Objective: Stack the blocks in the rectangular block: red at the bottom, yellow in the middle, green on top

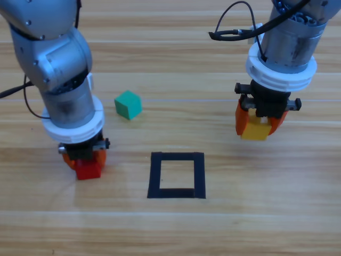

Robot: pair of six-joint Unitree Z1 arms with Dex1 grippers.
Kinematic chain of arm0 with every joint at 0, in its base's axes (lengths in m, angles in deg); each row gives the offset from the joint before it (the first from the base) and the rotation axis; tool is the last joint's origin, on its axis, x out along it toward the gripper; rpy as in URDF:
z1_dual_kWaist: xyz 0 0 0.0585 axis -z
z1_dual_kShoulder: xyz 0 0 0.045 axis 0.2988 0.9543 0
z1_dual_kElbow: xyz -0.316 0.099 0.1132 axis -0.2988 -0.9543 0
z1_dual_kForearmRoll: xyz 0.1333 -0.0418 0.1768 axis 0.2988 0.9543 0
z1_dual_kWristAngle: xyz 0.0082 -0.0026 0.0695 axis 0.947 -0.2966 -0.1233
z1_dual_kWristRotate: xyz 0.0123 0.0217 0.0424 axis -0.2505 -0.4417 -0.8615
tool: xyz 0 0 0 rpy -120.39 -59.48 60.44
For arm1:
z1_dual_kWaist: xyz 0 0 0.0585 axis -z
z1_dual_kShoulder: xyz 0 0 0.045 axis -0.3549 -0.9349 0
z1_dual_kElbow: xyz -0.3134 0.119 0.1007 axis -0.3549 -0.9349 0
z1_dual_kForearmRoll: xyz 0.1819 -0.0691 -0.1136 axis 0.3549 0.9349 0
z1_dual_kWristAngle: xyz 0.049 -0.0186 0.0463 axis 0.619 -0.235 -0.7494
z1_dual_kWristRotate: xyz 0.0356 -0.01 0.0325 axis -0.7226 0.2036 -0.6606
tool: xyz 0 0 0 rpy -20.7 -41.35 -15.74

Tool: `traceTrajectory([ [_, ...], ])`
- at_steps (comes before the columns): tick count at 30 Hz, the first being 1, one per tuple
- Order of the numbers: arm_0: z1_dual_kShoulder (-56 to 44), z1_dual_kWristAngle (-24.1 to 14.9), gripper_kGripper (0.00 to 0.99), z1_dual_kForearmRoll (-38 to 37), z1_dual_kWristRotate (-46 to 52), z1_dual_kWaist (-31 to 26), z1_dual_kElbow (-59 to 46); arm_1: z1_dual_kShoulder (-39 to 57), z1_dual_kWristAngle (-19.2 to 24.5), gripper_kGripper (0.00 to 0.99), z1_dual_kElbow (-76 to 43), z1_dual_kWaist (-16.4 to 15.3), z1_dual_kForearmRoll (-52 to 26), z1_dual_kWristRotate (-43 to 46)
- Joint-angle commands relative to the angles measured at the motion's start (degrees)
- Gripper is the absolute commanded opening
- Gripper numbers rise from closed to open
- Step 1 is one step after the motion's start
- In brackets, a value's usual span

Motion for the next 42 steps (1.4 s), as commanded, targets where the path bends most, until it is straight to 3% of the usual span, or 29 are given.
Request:
traceTrajectory([
  [1, -1.7, 0.9, 0.089, -0.3, -4.5, -1.8, 0.6, 0.2, 0.9, 0.422, -1.3, -1.5, 0.7, 0.2],
  [4, -2.3, 0.7, 0.061, 1.6, -7.4, -1.6, 4.0, 0.2, 1.6, 0.423, -1.3, -1.7, 0.7, 0.2],
  [9, 1.3, -0.1, 0.0, 14.0, -8.4, 2.5, 17.1, 0.0, 1.7, 0.423, -1.3, -1.8, 0.6, 0.2],
  [17, 6.0, 2.5, 0.0, 18.8, -5.7, 10.5, 25.7, -0.1, 2.5, 0.425, -1.2, -1.8, 0.6, -0.1],
  [29, 12.9, 2.6, 0.0, 19.3, 2.9, 18.0, 31.0, 0.0, 3.0, 0.425, -1.2, -1.8, 0.6, -0.1],
  [42, 16.7, 2.0, 0.0, 19.2, 10.0, 19.0, 34.4, -0.1, 3.0, 0.425, -0.9, -1.8, 0.6, -0.2],
])
